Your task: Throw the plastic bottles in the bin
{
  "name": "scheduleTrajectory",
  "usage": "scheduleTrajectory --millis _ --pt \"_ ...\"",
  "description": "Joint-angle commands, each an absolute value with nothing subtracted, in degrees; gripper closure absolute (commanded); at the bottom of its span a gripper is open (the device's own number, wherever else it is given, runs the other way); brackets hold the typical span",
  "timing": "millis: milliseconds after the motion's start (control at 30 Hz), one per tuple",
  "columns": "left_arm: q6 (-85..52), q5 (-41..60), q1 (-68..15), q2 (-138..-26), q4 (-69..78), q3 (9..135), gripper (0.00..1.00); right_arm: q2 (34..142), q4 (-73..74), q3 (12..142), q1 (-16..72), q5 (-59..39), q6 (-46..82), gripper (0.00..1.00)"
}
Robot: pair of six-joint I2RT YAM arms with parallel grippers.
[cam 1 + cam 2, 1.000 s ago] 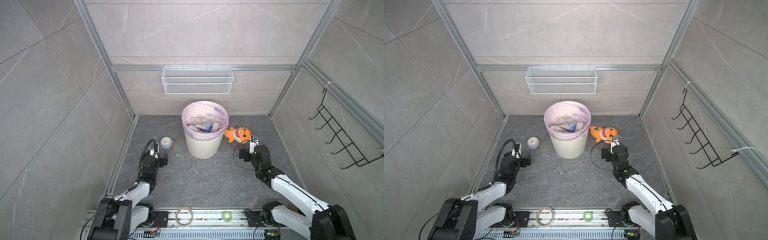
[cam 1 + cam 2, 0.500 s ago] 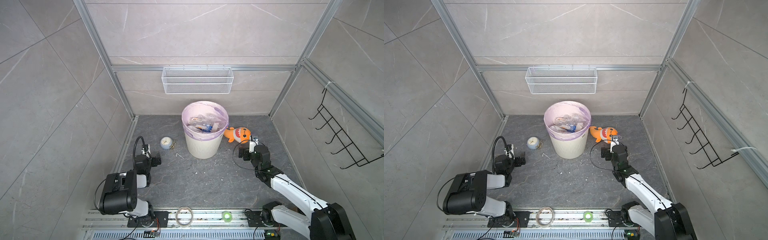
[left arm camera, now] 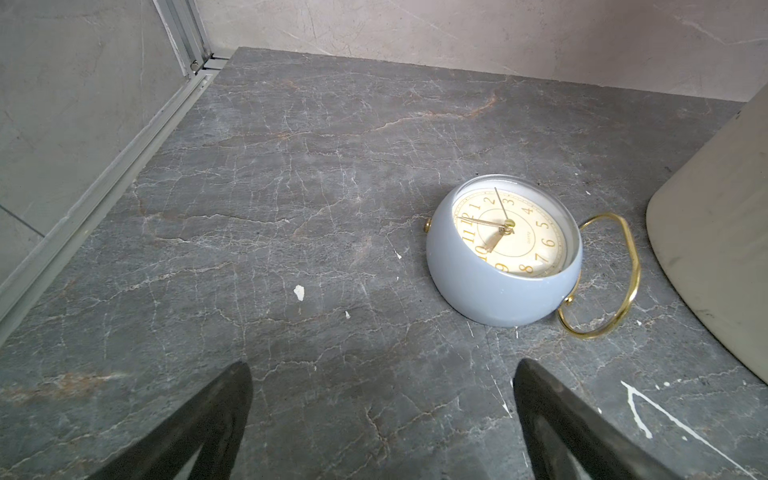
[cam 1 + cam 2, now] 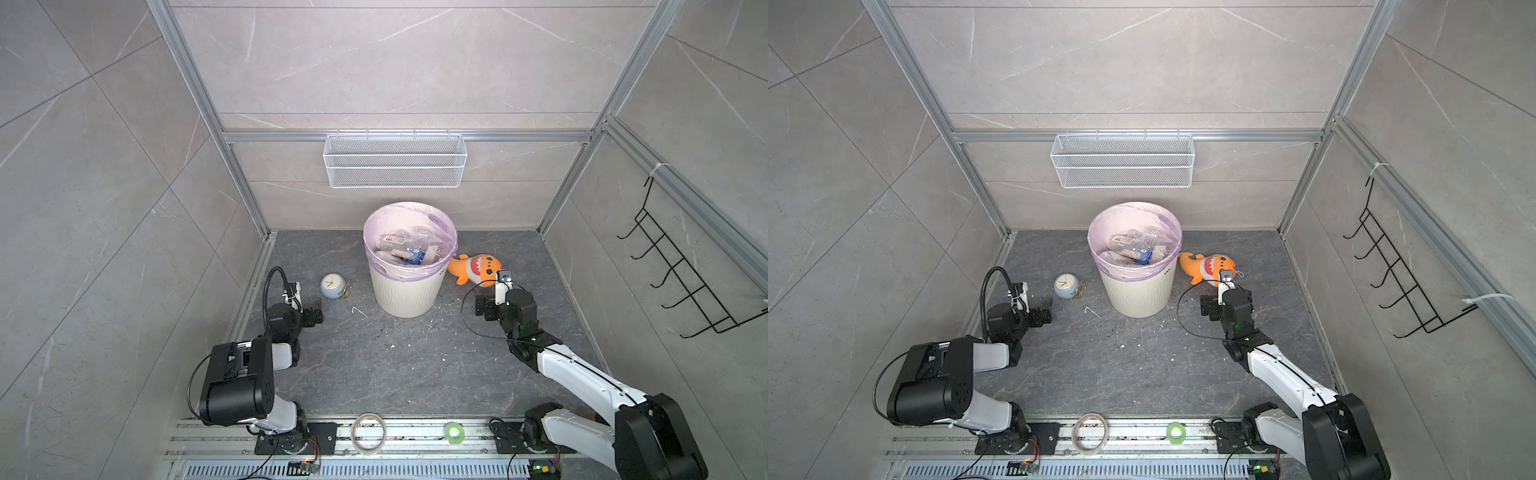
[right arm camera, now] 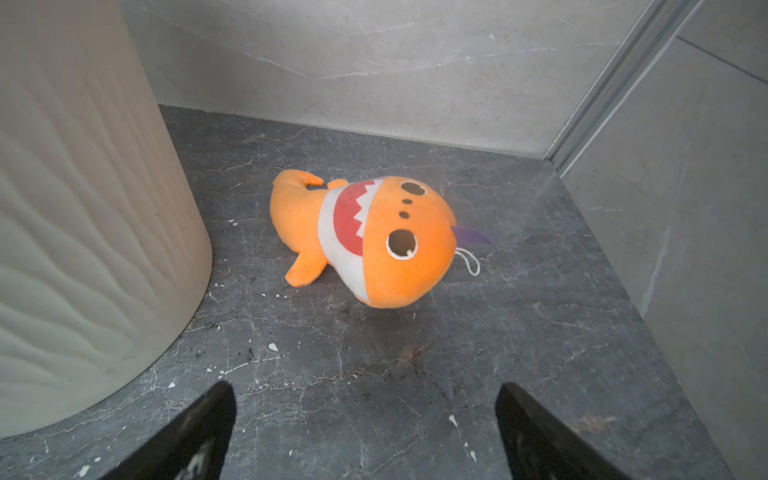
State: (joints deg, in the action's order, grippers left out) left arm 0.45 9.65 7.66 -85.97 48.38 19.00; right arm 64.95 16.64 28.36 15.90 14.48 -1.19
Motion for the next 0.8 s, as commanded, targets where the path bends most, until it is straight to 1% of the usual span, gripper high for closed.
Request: scheduleTrajectory --millis 0,100,200,300,600,700,767 --pt "0.0 11.1 7.6 -86.0 49.8 19.9 0.0 66.1 19.5 27.5 14.5 10.9 -2.8 0.0" --pt "0.1 10.9 7.5 -85.9 49.8 20.0 0.0 67.1 20.4 27.2 13.9 8.6 -3.1 0.0" --pt "0.1 10.8 7.5 -86.0 49.7 20.0 0.0 67.9 21.6 27.0 13.4 9.0 -3.6 0.0" --pt "0.2 10.7 7.4 -86.0 49.6 20.1 0.0 69.2 25.6 26.0 12.2 7.7 -3.7 0.0" --pt "0.3 9.9 7.0 -86.0 49.3 20.2 0.0 80.1 39.0 23.7 9.9 4.2 -4.2 0.0" --pt "0.2 9.8 7.0 -86.0 49.3 20.2 0.0 83.3 40.8 24.2 9.7 2.3 -4.9 0.0" --pt "0.4 9.7 6.9 -86.0 49.3 20.3 0.0 83.8 37.3 26.0 7.9 0.5 -3.5 0.01"
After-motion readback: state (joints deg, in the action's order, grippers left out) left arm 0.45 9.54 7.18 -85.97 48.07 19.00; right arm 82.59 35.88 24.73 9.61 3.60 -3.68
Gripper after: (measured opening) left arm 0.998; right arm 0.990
